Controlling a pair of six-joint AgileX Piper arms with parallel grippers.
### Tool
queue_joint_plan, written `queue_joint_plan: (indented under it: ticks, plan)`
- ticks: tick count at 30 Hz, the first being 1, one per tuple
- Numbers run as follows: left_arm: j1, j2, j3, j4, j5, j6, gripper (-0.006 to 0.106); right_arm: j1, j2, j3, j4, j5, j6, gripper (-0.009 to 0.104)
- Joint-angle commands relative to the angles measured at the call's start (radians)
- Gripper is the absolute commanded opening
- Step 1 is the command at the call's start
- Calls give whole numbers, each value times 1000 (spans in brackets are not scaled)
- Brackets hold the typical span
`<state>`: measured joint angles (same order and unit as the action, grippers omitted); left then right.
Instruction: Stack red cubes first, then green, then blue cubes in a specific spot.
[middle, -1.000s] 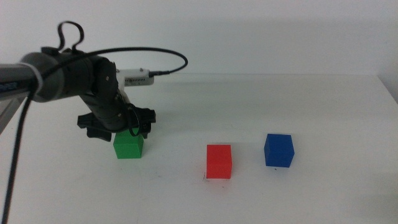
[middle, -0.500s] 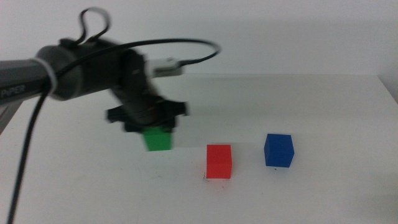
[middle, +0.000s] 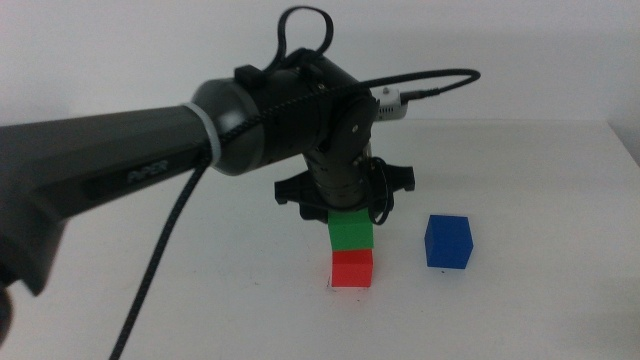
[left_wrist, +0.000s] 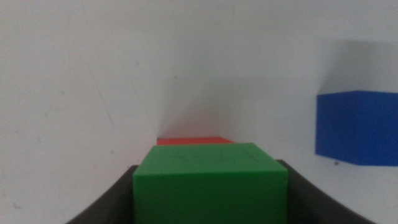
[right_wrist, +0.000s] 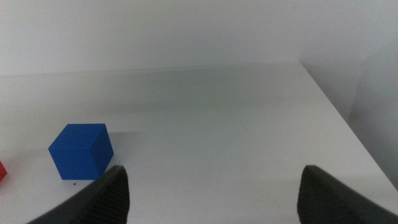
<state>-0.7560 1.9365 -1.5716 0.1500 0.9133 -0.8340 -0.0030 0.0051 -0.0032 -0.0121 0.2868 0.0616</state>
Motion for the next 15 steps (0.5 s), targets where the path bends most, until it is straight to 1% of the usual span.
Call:
queue_joint_plan:
  ticks: [1, 11, 12, 15]
  plan:
    - [-4, 15, -9, -21, -6, -11, 4, -8, -5, 3, -11, -6, -10, 93]
    - [-4, 70, -7, -26, -27, -8, 4, -8, -5, 3, -11, -6, -10, 93]
    - [-4, 75, -7, -26, -20, -8, 6, -8, -5, 3, -11, -6, -10, 93]
    - [-4, 83, -7, -26, -7, 0, 18, -8, -5, 3, -11, -6, -10, 93]
